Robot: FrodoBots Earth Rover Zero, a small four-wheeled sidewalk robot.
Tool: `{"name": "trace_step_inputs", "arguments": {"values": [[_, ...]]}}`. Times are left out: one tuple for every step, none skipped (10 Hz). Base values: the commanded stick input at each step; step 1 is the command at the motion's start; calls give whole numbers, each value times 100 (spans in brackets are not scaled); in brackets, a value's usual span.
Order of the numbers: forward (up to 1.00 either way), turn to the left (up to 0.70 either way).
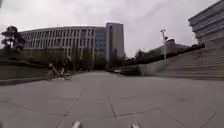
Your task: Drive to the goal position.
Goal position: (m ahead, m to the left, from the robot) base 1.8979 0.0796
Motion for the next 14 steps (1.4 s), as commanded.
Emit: {"name": "trace_step_inputs", "arguments": {"values": [[100,0],[100,0],[100,0],[100,0],[100,0],[100,0],[100,0],[100,0],[100,0],[100,-1],[100,-2],[100,-1],[100,-1],[100,-1]]}}
